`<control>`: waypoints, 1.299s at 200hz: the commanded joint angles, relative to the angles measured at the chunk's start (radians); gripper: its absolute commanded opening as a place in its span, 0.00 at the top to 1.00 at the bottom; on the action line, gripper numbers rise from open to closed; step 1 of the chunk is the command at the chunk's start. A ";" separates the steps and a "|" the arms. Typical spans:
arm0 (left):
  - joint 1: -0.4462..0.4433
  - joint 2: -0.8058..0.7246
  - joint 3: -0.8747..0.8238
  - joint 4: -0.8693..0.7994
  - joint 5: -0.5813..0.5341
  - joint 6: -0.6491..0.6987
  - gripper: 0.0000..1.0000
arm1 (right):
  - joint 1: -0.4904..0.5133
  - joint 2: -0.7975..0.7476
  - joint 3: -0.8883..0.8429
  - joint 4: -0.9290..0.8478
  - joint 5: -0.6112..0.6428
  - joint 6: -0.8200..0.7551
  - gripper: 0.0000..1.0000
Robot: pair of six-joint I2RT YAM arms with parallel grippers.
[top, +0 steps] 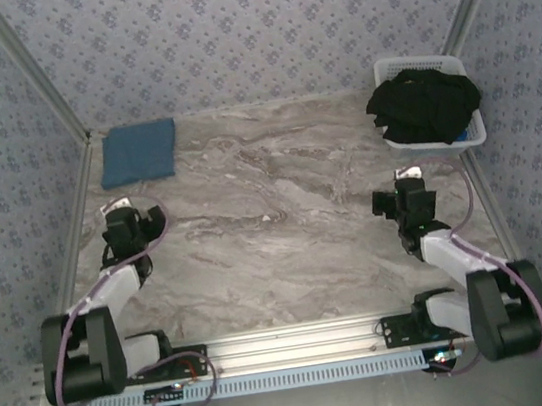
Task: Fold and stack the t-shirts
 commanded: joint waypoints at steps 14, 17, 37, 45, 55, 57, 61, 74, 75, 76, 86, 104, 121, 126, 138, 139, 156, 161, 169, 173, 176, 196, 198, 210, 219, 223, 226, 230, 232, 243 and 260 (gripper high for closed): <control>0.033 0.147 0.024 0.249 0.060 0.101 0.02 | -0.054 0.165 0.031 0.323 -0.077 -0.071 0.00; 0.042 0.157 0.020 0.268 0.065 0.097 0.02 | -0.055 0.182 0.032 0.357 -0.082 -0.079 0.00; 0.081 0.192 -0.003 0.349 0.096 0.073 0.02 | -0.087 0.271 0.047 0.454 -0.128 -0.081 0.00; 0.077 0.189 -0.007 0.349 0.096 0.079 0.02 | -0.101 0.306 0.027 0.509 -0.146 -0.071 0.00; 0.070 0.184 -0.031 0.390 0.113 0.094 0.02 | -0.109 0.364 -0.028 0.661 -0.167 -0.068 0.00; 0.066 0.182 -0.038 0.405 0.114 0.100 0.02 | -0.108 0.379 -0.039 0.711 -0.172 -0.072 0.00; 0.058 0.182 -0.058 0.441 0.114 0.111 0.02 | -0.109 0.396 -0.057 0.779 -0.180 -0.082 0.00; 0.022 0.222 -0.127 0.605 0.108 0.150 0.02 | -0.111 0.352 -0.058 0.703 -0.195 -0.072 0.00; 0.020 0.229 -0.133 0.620 0.108 0.152 0.02 | -0.112 0.352 -0.059 0.702 -0.197 -0.071 0.00; 0.019 0.236 -0.141 0.642 0.107 0.154 0.02 | -0.113 0.353 -0.060 0.703 -0.198 -0.070 0.00; 0.014 0.316 -0.172 0.812 0.100 0.160 0.02 | -0.118 0.377 -0.081 0.788 -0.211 -0.072 0.00; 0.012 0.289 -0.073 0.577 0.084 0.154 0.02 | -0.125 0.367 -0.070 0.755 -0.215 -0.070 0.00; 0.004 0.281 -0.056 0.526 0.086 0.161 0.02 | -0.126 0.373 -0.036 0.710 -0.226 -0.073 0.00; 0.004 0.293 -0.067 0.570 0.086 0.163 0.02 | -0.126 0.369 -0.023 0.666 -0.207 -0.067 0.00; 0.005 0.282 -0.056 0.526 0.088 0.159 0.02 | -0.111 0.375 0.005 0.629 -0.143 -0.071 0.00; 0.005 0.282 -0.057 0.529 0.087 0.160 0.02 | -0.108 0.375 0.006 0.628 -0.139 -0.073 0.00; 0.006 0.284 -0.058 0.533 0.087 0.162 0.02 | -0.091 0.378 0.004 0.635 -0.120 -0.088 0.00; 0.005 0.289 -0.062 0.550 0.087 0.163 0.02 | -0.091 0.376 0.002 0.639 -0.113 -0.100 0.00; 0.002 0.283 -0.058 0.534 0.085 0.166 0.02 | -0.087 0.373 -0.003 0.648 -0.103 -0.100 0.00; 0.000 0.285 -0.057 0.535 0.081 0.169 0.02 | -0.086 0.375 -0.005 0.652 -0.101 -0.100 0.00; -0.004 0.288 -0.056 0.540 0.078 0.172 0.02 | -0.086 0.375 -0.005 0.653 -0.098 -0.100 0.00; -0.017 0.288 -0.049 0.525 0.067 0.187 0.02 | -0.086 0.375 -0.001 0.644 -0.125 -0.100 0.00; -0.017 0.288 -0.048 0.523 0.067 0.187 0.02 | -0.085 0.375 0.000 0.644 -0.125 -0.101 0.00; -0.018 0.288 -0.047 0.523 0.066 0.188 0.02 | -0.085 0.375 -0.001 0.644 -0.125 -0.101 0.00; -0.017 0.288 -0.048 0.523 0.067 0.187 0.02 | -0.079 0.373 -0.009 0.649 -0.090 -0.097 0.00; -0.017 0.288 -0.047 0.523 0.066 0.187 0.02 | -0.072 0.376 -0.010 0.655 -0.084 -0.093 0.00; -0.017 0.288 -0.048 0.523 0.067 0.187 0.02 | -0.070 0.380 -0.007 0.653 -0.085 -0.094 0.00; -0.017 0.288 -0.048 0.523 0.067 0.187 0.02 | -0.069 0.381 -0.002 0.647 -0.110 -0.102 0.00; -0.017 0.288 -0.047 0.523 0.066 0.187 0.02 | -0.073 0.380 0.002 0.643 -0.119 -0.106 0.00; -0.017 0.288 -0.047 0.523 0.067 0.188 0.02 | -0.088 0.375 0.009 0.623 -0.154 -0.100 0.00; -0.018 0.288 -0.047 0.523 0.066 0.187 0.02 | -0.086 0.373 0.002 0.635 -0.144 -0.101 0.00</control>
